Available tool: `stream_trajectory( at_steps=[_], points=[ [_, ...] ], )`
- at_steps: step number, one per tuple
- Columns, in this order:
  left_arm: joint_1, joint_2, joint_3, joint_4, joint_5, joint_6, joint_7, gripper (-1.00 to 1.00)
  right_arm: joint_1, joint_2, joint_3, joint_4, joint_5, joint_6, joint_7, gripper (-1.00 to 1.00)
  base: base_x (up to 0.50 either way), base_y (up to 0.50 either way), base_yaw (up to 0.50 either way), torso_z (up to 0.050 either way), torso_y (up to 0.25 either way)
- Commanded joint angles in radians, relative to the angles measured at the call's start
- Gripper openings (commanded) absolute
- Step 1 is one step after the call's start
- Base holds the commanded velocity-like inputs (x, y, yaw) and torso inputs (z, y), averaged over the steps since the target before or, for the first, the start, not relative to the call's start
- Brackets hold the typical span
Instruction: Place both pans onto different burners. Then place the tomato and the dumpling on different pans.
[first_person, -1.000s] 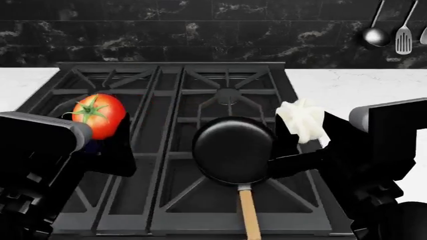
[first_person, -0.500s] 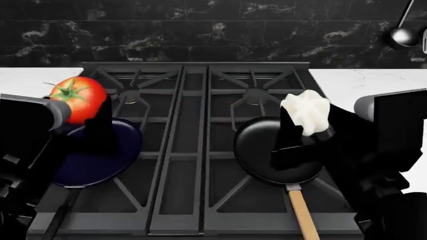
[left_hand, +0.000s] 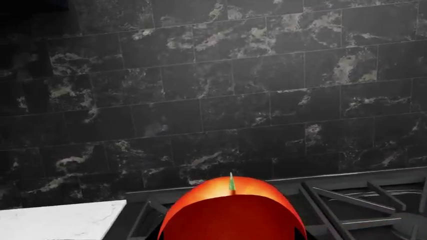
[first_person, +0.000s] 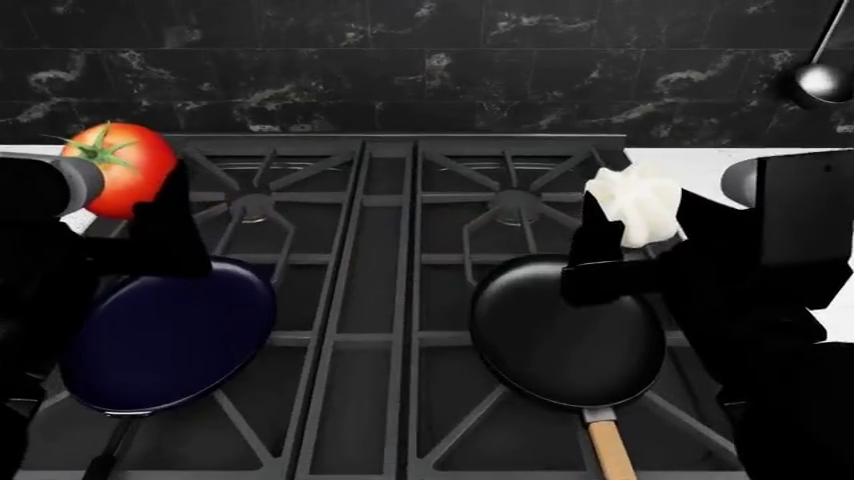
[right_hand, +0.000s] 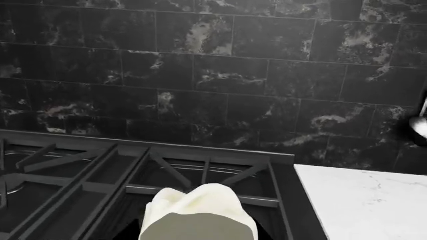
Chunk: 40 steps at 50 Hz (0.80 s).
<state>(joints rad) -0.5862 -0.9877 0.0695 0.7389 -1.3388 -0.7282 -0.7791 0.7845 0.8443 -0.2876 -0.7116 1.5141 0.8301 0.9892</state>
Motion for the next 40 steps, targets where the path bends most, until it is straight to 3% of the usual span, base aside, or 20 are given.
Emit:
stream_trajectory(
  at_steps=[1, 17, 40],
  points=[
    [0.008, -0.005, -0.015, -0.011, -0.006, 0.017, -0.006, -1.0, -0.051, -0.025, -0.018, 0.074, -0.111, -0.019, -0.085, -1.0, 0.0, 0.0, 0.0, 0.0, 0.0],
    [0.03, -0.003, -0.018, -0.014, -0.004, 0.024, -0.004, -1.0, -0.236, -0.036, -0.018, 0.031, -0.183, -0.108, -0.128, -1.0, 0.0, 0.0, 0.0, 0.0, 0.001],
    [0.064, 0.007, -0.018, -0.028, 0.011, 0.038, 0.008, -1.0, -0.328, -0.076, -0.063, 0.048, -0.266, -0.148, -0.178, -1.0, 0.0, 0.0, 0.0, 0.0, 0.0]
  ],
)
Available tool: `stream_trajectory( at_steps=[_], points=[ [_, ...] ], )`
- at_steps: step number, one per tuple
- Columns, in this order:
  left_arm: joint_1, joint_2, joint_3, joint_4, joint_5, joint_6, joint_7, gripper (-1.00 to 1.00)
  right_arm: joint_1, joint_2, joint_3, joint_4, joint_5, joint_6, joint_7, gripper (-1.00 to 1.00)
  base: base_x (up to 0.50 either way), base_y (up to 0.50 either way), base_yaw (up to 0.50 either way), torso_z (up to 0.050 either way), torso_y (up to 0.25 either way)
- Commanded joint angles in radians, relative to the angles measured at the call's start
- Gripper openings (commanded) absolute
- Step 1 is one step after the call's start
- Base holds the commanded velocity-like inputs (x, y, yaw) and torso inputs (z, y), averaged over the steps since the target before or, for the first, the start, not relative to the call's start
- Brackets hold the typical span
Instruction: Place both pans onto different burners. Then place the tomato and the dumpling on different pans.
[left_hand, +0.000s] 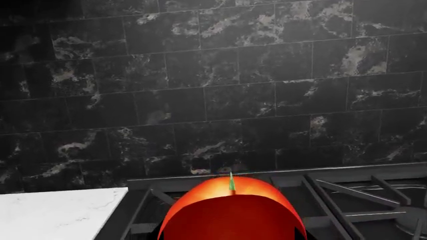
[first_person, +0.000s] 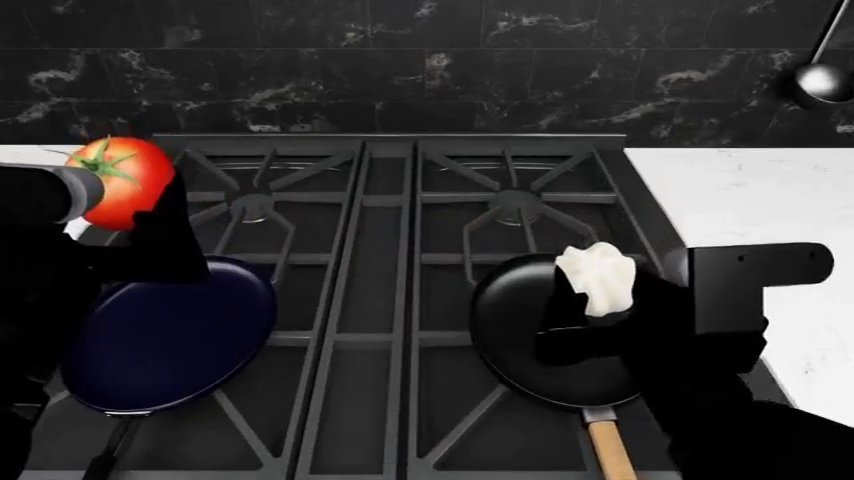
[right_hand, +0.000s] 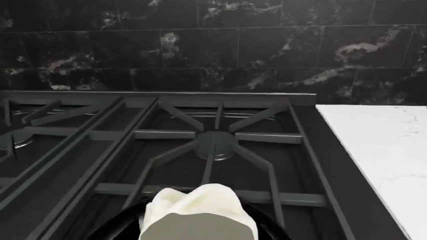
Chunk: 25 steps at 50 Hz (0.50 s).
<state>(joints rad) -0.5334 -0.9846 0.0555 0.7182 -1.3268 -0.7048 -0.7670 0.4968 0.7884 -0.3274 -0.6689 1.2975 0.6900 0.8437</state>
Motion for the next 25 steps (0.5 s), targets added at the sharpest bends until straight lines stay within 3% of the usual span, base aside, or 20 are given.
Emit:
stream_trajectory(
  at_steps=[1, 8, 9, 25],
  points=[
    [0.013, 0.004, -0.005, -0.007, -0.001, 0.016, -0.004, -1.0, -0.043, -0.023, -0.027, 0.006, -0.053, -0.008, -0.034, -1.0, 0.0, 0.0, 0.0, 0.0, 0.0],
    [0.02, 0.006, -0.005, -0.011, 0.005, 0.019, 0.0, -1.0, -0.048, -0.021, -0.029, 0.004, -0.052, -0.011, -0.041, -1.0, 0.0, 0.0, 0.0, 0.0, 0.0],
    [0.019, 0.006, -0.004, -0.011, 0.006, 0.018, 0.0, -1.0, -0.042, -0.017, -0.025, -0.001, -0.045, -0.009, -0.038, 1.0, 0.0, 0.0, 0.0, 0.0, 0.0],
    [0.031, 0.011, -0.001, -0.02, 0.018, 0.024, 0.008, -1.0, 0.101, 0.048, 0.031, -0.104, 0.104, 0.044, 0.072, 1.0, 0.0, 0.0, 0.0, 0.0, 0.001]
  ],
)
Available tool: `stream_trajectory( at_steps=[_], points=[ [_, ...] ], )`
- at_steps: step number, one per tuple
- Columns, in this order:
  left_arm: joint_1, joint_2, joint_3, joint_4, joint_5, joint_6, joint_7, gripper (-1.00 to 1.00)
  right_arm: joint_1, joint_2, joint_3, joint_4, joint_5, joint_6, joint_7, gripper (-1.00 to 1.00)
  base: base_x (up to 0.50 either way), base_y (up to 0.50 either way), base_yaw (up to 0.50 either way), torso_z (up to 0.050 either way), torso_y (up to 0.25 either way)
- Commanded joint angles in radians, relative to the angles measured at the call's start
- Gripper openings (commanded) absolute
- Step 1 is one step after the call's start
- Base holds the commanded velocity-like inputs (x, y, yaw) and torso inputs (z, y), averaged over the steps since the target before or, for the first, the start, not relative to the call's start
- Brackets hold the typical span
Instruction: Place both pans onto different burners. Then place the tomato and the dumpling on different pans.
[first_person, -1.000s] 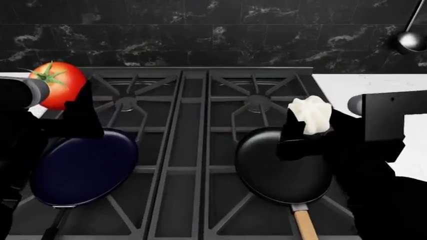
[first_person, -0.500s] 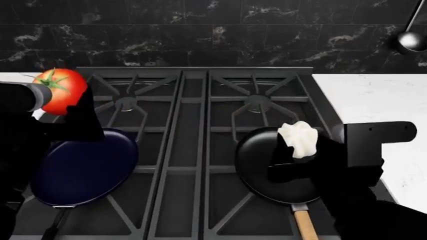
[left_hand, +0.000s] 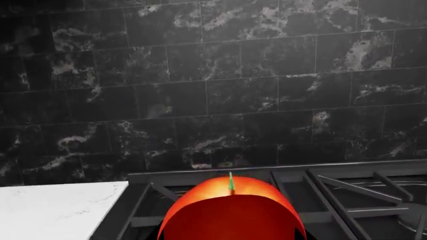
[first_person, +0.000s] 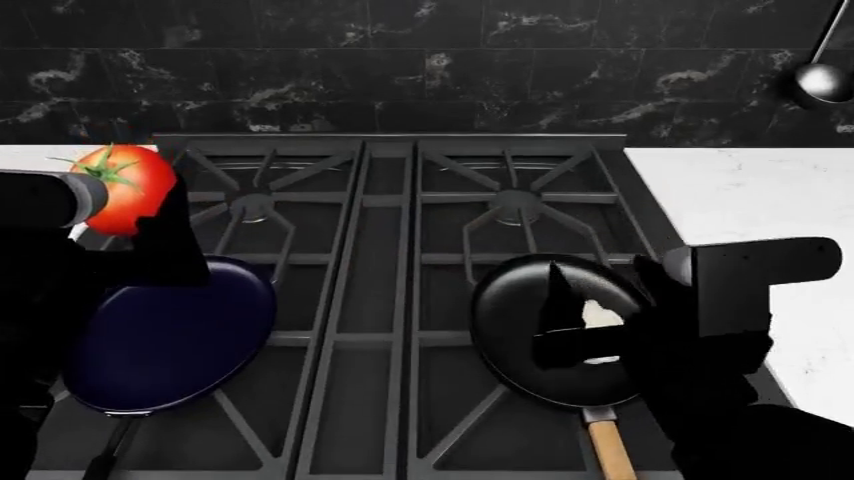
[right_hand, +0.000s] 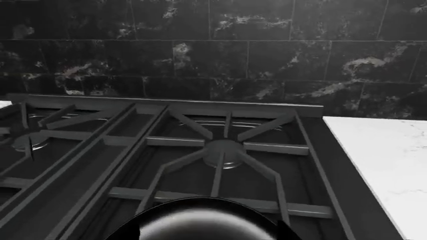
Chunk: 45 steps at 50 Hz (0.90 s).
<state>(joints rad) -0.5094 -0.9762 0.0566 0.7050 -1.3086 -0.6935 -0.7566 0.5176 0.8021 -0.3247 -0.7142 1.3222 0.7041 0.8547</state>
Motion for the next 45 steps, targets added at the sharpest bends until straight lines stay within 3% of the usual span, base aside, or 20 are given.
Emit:
stream_trajectory(
  at_steps=[1, 8, 25, 45],
  points=[
    [0.007, 0.003, -0.001, -0.008, 0.0, 0.012, -0.002, -1.0, 0.096, 0.041, 0.034, -0.067, 0.095, 0.033, 0.073, 1.0, 0.0, 0.0, 0.0, 0.0, 0.0],
    [0.001, 0.008, 0.031, -0.036, 0.02, -0.008, 0.013, -1.0, 0.191, 0.095, 0.078, -0.113, 0.198, 0.044, 0.154, 1.0, 0.0, 0.0, 0.0, 0.0, 0.0],
    [0.056, 0.09, 0.141, -0.244, 0.121, -0.018, 0.078, -1.0, 0.116, 0.069, 0.063, -0.083, 0.115, 0.023, 0.105, 1.0, 0.0, 0.0, 0.0, 0.0, 0.0],
    [0.15, 0.113, 0.136, -0.312, 0.167, 0.045, 0.104, -1.0, 0.117, 0.057, 0.051, -0.061, 0.097, 0.023, 0.094, 1.0, 0.0, 0.0, 0.0, 0.0, 0.001]
  ],
)
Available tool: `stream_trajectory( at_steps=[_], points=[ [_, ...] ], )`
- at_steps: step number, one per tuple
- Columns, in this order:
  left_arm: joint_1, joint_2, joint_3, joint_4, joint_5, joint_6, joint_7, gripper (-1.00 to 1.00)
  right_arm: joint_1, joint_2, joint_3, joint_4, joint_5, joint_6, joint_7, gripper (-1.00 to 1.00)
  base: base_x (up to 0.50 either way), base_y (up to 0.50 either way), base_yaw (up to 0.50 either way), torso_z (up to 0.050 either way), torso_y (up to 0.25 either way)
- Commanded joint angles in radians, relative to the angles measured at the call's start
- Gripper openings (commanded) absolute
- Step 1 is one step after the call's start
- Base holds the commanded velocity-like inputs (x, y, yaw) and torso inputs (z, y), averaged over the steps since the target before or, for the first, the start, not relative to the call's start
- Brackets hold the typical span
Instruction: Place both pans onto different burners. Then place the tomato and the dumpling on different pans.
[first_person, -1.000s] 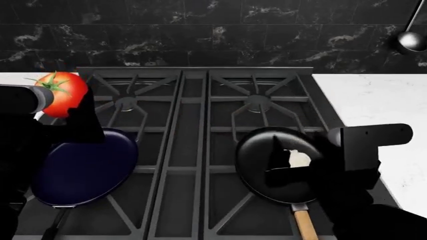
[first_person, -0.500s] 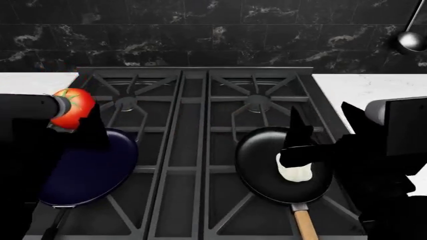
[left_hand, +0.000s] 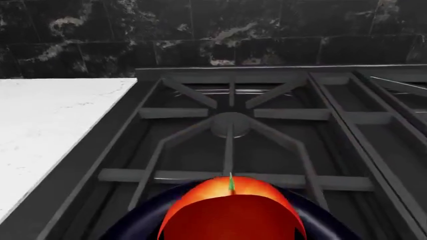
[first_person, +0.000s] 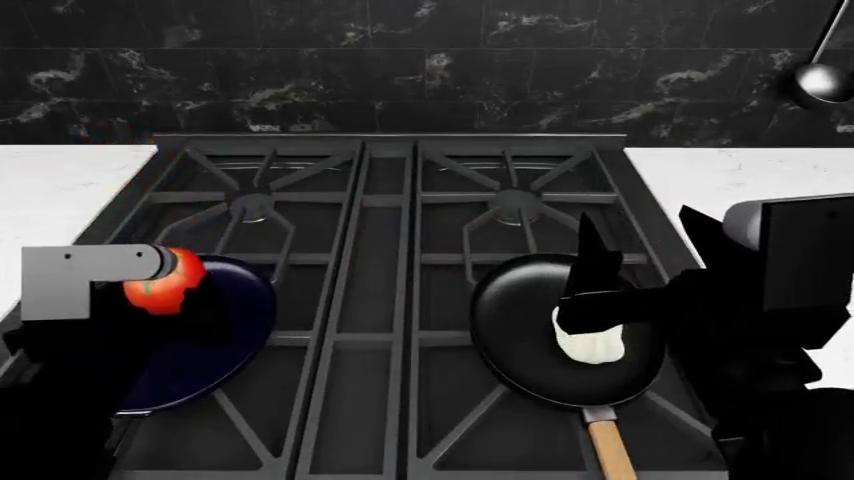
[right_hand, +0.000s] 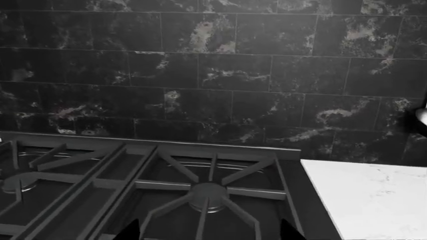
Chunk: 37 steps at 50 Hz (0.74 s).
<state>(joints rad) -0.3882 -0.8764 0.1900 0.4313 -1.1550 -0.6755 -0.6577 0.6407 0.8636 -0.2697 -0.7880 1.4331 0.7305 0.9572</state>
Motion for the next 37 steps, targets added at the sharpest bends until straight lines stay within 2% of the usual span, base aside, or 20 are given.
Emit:
stream_trajectory(
  at_steps=[1, 6, 7, 23, 37],
  points=[
    [0.029, 0.014, 0.003, -0.04, 0.015, 0.028, 0.006, -1.0, -0.007, -0.005, -0.004, 0.014, -0.016, -0.004, -0.009, 1.0, 0.0, 0.0, 0.0, 0.0, 0.0],
    [0.032, 0.013, 0.001, -0.042, 0.013, 0.03, 0.006, -1.0, -0.007, -0.004, -0.004, 0.014, -0.016, -0.004, -0.009, 1.0, 0.0, 0.0, 0.0, 0.0, 0.0],
    [0.031, 0.012, 0.0, -0.041, 0.013, 0.03, 0.007, 1.0, -0.006, -0.004, -0.004, 0.014, -0.016, -0.005, -0.009, 1.0, 0.0, 0.0, 0.0, 0.0, 0.0],
    [0.021, -0.007, -0.022, -0.017, -0.01, 0.025, -0.009, 1.0, 0.001, -0.004, -0.01, 0.013, -0.013, -0.001, -0.005, 1.0, 0.0, 0.0, 0.0, 0.0, 0.0],
    [0.069, -0.136, -0.222, 0.284, -0.131, 0.087, -0.108, 1.0, 0.049, 0.023, 0.002, -0.019, 0.019, 0.016, 0.035, 1.0, 0.0, 0.0, 0.0, 0.001, 0.0]
  ],
)
